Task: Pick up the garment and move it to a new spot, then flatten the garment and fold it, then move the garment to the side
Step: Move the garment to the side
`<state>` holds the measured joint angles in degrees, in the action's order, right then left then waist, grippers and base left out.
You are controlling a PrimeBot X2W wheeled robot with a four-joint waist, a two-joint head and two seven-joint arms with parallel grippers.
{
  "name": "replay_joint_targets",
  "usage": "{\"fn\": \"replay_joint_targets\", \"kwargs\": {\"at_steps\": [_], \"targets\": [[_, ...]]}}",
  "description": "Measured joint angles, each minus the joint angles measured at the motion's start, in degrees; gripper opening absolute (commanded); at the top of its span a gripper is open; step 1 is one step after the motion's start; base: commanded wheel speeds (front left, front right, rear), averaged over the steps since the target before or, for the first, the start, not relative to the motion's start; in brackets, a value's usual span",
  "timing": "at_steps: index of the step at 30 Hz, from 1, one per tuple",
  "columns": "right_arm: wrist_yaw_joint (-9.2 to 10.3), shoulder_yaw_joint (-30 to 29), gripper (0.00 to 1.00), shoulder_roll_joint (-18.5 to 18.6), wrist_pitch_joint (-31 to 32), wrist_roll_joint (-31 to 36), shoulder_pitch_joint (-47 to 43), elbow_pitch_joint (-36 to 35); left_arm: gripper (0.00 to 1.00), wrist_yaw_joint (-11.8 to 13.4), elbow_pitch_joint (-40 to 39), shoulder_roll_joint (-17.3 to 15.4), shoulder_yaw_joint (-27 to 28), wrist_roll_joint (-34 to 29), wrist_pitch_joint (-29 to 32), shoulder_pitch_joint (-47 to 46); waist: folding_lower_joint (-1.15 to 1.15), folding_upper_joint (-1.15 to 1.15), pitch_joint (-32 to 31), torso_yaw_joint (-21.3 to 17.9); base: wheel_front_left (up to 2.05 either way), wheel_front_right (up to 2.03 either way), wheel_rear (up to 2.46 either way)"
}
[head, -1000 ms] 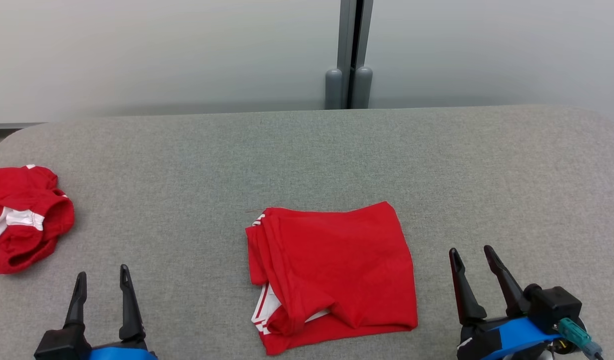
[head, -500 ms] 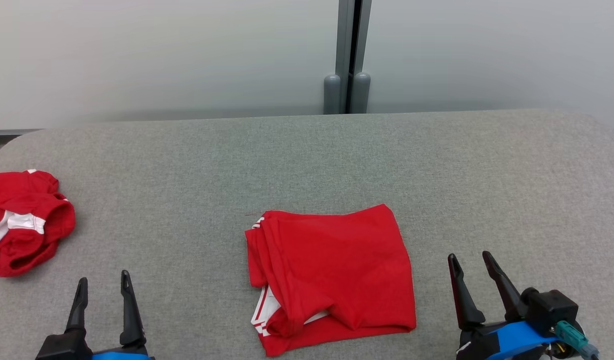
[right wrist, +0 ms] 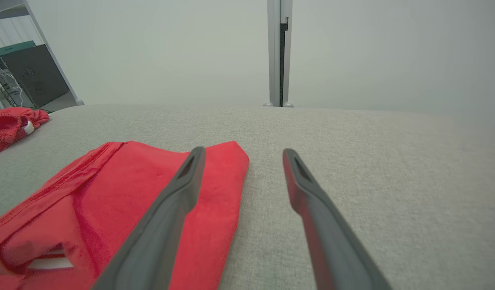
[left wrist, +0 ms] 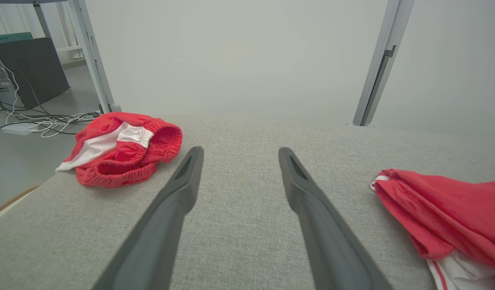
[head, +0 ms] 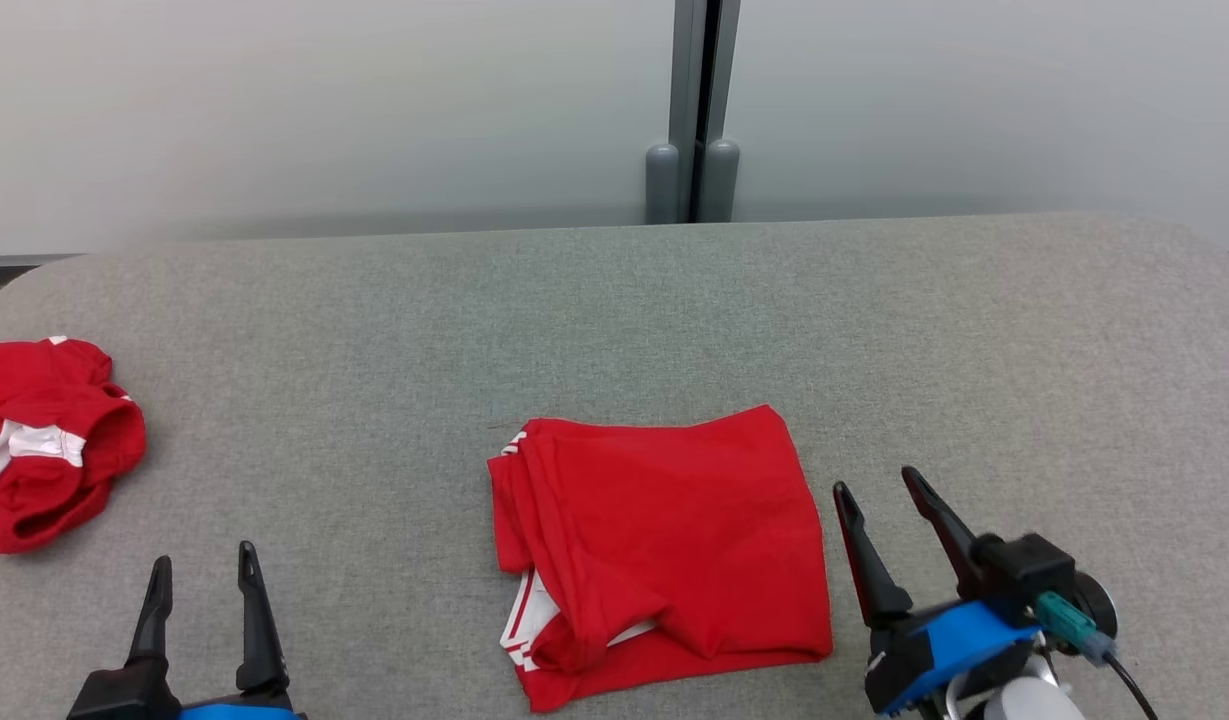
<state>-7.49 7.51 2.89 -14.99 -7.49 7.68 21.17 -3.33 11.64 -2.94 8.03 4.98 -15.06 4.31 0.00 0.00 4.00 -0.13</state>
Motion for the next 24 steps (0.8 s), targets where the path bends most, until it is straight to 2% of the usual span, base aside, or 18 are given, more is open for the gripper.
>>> {"fn": "replay_joint_targets", "kwargs": {"at_steps": [3, 9, 17, 22, 23, 24], "targets": [[0.00, 1.80, 1.00, 0.03, 0.33, 0.88, 4.66, 3.32, 1.00, -0.07, -0.02, 0.00, -0.04, 0.00, 0.00, -0.34, 0.00, 0.00, 0.59, 0.22, 0.00, 0.00, 0.00], [0.00, 3.42, 1.00, 0.15, 5.38, 1.59, 12.76, 12.90, 1.00, 0.03, -0.35, -0.01, -0.91, 0.15, 0.00, -1.28, 0.00, 0.00, 2.04, 1.27, 0.00, 0.00, 0.00], [0.00, 5.34, 1.00, 0.02, 6.35, 1.36, 16.67, 24.38, 1.00, 0.67, -0.73, 0.00, -1.49, 0.94, 0.00, -2.52, 0.00, 0.02, 4.96, 2.35, 0.00, 0.00, 0.00], [0.00, 7.45, 1.00, 0.03, 5.24, 0.45, 17.91, 28.83, 1.00, 0.77, -0.88, 0.00, -1.57, 1.07, 0.00, -3.54, 0.00, 0.02, 6.66, 2.39, 0.00, 0.00, 0.00], [0.01, 8.50, 0.93, 0.07, 5.02, -0.13, 18.18, 29.24, 1.00, 0.76, -0.89, 0.00, -1.54, 1.08, -0.01, -3.58, 0.00, 0.01, 6.95, 2.36, 0.00, 0.00, 0.00], [0.10, 9.57, 0.15, 0.24, 4.52, -1.43, 18.33, 29.30, 1.00, 0.77, -0.90, -0.02, -1.57, 1.08, 0.00, -3.65, 0.00, 0.01, 7.21, 2.34, 0.00, 0.00, 0.00]]}}
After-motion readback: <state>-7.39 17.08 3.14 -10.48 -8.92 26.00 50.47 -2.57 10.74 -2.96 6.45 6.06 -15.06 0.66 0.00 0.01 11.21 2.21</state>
